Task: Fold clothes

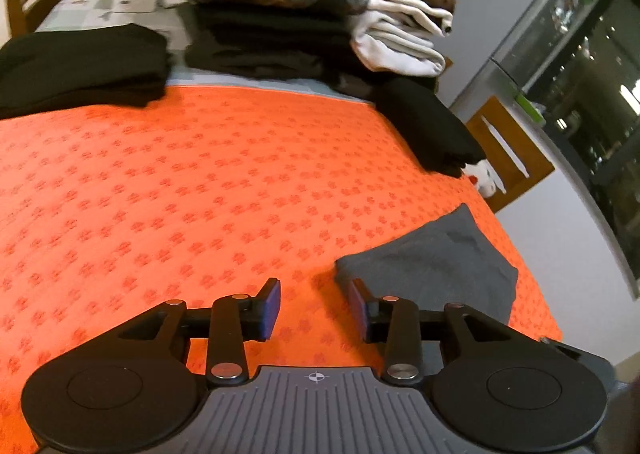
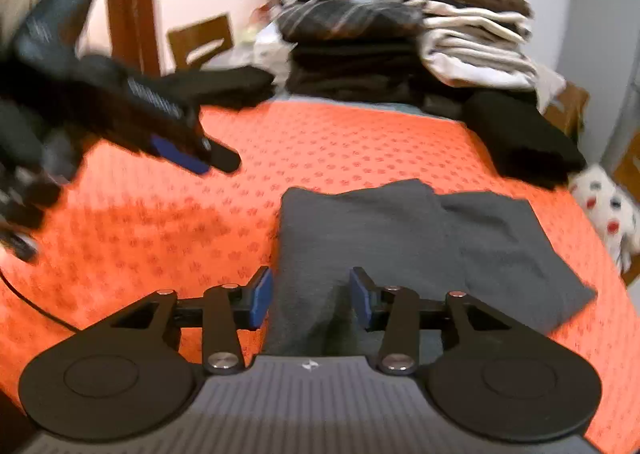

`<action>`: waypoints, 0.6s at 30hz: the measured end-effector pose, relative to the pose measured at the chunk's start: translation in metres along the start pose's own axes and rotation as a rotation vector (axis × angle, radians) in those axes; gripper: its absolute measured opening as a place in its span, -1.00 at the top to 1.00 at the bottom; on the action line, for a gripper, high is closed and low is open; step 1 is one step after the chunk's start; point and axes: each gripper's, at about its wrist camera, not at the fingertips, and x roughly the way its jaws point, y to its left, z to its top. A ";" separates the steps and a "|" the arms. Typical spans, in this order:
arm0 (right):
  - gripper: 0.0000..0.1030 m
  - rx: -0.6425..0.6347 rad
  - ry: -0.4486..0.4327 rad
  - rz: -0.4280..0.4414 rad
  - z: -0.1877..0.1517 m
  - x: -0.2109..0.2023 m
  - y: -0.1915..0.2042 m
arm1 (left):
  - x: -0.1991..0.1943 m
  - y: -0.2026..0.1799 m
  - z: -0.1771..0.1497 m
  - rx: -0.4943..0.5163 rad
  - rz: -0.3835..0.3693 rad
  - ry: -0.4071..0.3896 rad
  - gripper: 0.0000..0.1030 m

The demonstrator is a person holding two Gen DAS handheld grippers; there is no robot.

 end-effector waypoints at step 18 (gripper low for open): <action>0.45 -0.001 -0.011 0.011 0.022 -0.007 -0.030 | -0.037 0.014 -0.020 -0.125 0.061 -0.091 0.14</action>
